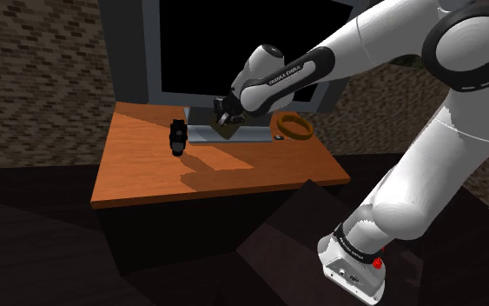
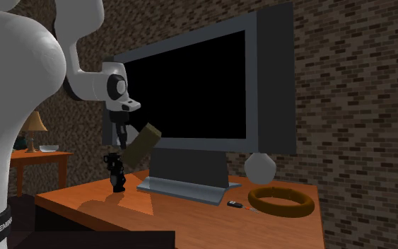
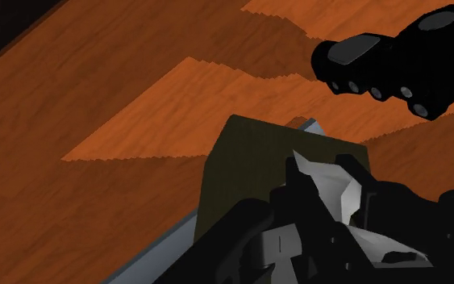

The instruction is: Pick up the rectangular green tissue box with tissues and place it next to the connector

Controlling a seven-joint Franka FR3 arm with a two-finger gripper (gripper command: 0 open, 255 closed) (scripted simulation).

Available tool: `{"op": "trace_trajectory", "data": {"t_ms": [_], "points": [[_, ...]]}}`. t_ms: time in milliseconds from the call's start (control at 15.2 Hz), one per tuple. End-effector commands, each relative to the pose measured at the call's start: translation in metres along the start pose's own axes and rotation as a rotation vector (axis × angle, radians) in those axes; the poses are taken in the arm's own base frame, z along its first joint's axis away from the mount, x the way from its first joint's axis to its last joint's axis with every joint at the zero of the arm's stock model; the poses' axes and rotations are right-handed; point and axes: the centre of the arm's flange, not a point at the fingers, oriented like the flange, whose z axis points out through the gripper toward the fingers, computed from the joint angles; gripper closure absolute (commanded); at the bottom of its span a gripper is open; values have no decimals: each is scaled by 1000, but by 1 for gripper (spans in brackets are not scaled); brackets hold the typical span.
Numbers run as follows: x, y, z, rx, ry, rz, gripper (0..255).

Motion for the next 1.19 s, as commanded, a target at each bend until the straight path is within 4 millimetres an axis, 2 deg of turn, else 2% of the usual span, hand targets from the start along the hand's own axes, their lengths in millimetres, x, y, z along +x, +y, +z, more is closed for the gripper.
{"op": "trace_trajectory", "data": {"t_ms": [0,1122], "points": [[6,7,9,0,8,15,255],[-9,39,92,0,8,15,255]]}}
